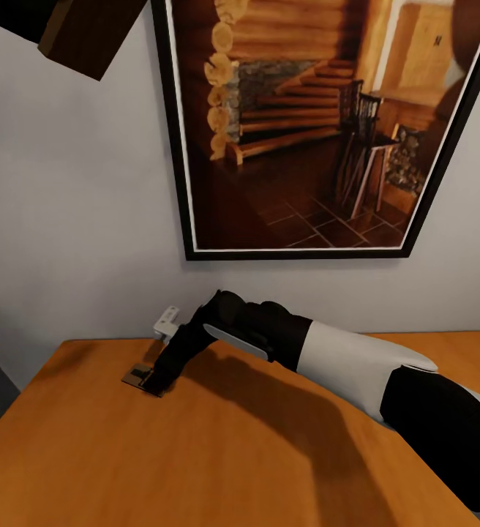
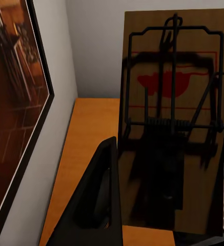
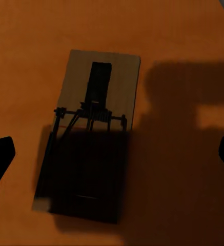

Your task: Take the four mousetraps from the cabinet in the bathroom and place them on the bathroom floor. Make sure all four end up on the same floor surface, and ensure that at least two of them are either under or directly next to the same bathroom sink.

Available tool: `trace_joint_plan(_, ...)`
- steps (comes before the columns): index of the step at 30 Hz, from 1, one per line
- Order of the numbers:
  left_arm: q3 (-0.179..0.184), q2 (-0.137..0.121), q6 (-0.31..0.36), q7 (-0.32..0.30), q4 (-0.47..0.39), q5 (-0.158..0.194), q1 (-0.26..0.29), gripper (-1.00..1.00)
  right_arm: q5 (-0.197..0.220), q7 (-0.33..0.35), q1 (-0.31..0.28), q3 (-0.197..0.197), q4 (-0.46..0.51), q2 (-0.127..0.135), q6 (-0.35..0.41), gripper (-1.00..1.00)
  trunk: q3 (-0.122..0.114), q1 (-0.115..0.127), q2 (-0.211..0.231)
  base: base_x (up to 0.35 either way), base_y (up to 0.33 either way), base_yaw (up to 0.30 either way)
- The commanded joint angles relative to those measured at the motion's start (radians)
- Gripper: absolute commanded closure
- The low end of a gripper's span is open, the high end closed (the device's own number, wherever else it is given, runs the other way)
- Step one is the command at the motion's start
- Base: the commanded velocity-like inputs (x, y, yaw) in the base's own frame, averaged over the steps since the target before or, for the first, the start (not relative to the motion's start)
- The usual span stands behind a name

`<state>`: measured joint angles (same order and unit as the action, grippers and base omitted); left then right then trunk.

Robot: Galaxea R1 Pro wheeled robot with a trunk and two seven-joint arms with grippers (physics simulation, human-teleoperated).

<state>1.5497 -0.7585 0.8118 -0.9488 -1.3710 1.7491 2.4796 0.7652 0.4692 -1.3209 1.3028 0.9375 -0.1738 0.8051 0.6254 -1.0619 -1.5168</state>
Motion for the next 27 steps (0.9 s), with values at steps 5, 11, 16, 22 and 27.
trace_joint_plan(5, 0.006, -0.001, 0.004, -0.001, 0.001, 0.008, 0.004, 1.0, 0.0, 0.003, -0.001, 0.001, 0.004, -0.001, -0.016, -1.0, 0.001, 0.0, -0.001, 0.0, 0.0, 0.0)
trace_joint_plan(11, 0.006, -0.002, 0.004, -0.001, 0.002, 0.008, 0.004, 1.0, 0.0, 0.003, -0.001, 0.001, 0.004, -0.001, -0.021, -1.0, 0.001, 0.0, -0.001, -0.001, 0.001, 0.0)
trace_joint_plan(16, 0.007, -0.001, 0.003, -0.001, 0.0, 0.007, 0.004, 1.0, 0.001, 0.003, -0.001, 0.001, 0.003, -0.001, -0.022, -1.0, 0.001, 0.0, -0.001, -0.155, 0.12, 0.0)
trace_joint_plan(22, 0.011, -0.001, 0.002, -0.001, 0.0, 0.007, 0.004, 1.0, 0.002, 0.003, -0.002, 0.001, 0.003, -0.001, -0.024, -1.0, 0.001, 0.0, -0.001, -0.173, 0.098, 0.0)
trace_joint_plan(27, 0.012, -0.001, 0.0, -0.001, 0.0, 0.007, 0.004, 1.0, 0.003, 0.003, -0.002, 0.001, -0.002, -0.001, -0.028, -1.0, 0.001, 0.0, -0.001, -0.03, 0.013, 0.0)
